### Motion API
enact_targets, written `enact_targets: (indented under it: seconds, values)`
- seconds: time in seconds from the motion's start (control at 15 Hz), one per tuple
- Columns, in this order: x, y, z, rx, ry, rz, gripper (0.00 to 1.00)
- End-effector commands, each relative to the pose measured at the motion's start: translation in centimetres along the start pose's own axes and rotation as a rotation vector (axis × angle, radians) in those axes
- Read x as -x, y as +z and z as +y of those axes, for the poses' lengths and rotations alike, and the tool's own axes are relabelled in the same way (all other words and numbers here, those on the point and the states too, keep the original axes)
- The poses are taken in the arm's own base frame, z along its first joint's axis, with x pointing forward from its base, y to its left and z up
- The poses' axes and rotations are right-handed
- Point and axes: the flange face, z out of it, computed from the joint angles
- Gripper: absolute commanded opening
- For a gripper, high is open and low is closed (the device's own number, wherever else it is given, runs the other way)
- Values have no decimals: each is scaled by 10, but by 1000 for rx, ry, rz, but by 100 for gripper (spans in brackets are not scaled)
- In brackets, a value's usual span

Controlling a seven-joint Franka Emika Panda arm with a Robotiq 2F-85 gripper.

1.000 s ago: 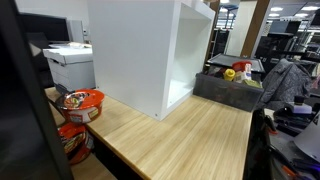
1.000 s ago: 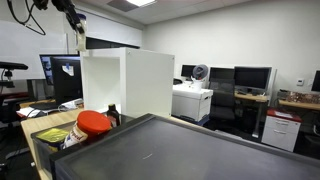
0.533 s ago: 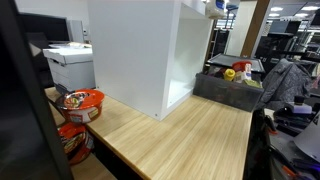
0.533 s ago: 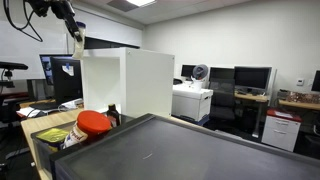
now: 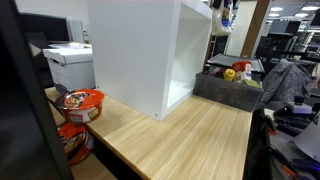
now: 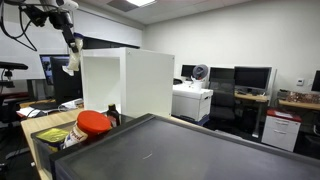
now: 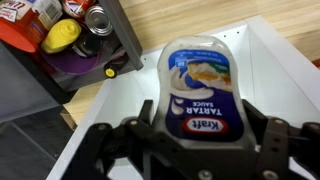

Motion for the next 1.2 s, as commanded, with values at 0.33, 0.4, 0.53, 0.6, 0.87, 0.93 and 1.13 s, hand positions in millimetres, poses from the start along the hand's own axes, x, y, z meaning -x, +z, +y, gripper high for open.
enact_targets:
  seconds: [0.33, 0.4, 0.53, 0.6, 0.87, 0.93, 1.13]
  values:
    - [10, 40, 12, -29, -24, 36, 58]
    - [12, 46, 12, -40, -11, 47, 58]
    - [14, 56, 13, -59, -9, 64, 58]
    - [15, 60, 13, -64, -16, 70, 58]
    - [20, 78, 15, -85, -11, 94, 58]
    - [21, 82, 15, -91, -6, 104, 58]
    - [25, 89, 15, -107, -19, 108, 58]
